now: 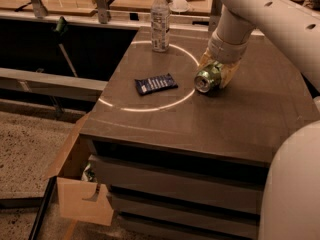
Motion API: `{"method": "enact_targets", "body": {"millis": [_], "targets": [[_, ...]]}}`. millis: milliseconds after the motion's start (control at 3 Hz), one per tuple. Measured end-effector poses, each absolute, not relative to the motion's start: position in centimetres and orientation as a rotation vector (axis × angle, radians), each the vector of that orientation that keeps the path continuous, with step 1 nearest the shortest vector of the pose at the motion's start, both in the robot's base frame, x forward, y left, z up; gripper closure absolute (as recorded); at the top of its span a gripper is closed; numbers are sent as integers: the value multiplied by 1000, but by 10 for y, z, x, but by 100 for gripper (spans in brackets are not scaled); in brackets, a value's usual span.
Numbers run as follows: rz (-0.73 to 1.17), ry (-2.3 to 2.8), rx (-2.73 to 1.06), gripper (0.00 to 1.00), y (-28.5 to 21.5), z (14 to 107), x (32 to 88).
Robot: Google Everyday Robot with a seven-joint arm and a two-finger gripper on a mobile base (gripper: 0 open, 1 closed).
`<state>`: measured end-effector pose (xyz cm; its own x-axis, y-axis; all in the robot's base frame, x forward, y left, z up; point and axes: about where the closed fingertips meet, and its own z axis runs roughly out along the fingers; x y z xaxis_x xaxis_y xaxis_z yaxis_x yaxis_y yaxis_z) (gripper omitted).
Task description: Knock green can over
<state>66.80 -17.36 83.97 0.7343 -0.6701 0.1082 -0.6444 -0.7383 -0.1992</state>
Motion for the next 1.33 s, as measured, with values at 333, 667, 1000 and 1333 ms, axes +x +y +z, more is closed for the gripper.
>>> {"method": "enact_targets", "body": {"millis": [333, 667, 1000, 1333], "targets": [[-231, 1068, -2748, 0, -172, 842, 671], [-196, 1103, -2634, 0, -176, 853, 682], [-188, 1122, -2508, 0, -178, 872, 694], [-267, 1154, -2358, 0, -194, 905, 702]]}}
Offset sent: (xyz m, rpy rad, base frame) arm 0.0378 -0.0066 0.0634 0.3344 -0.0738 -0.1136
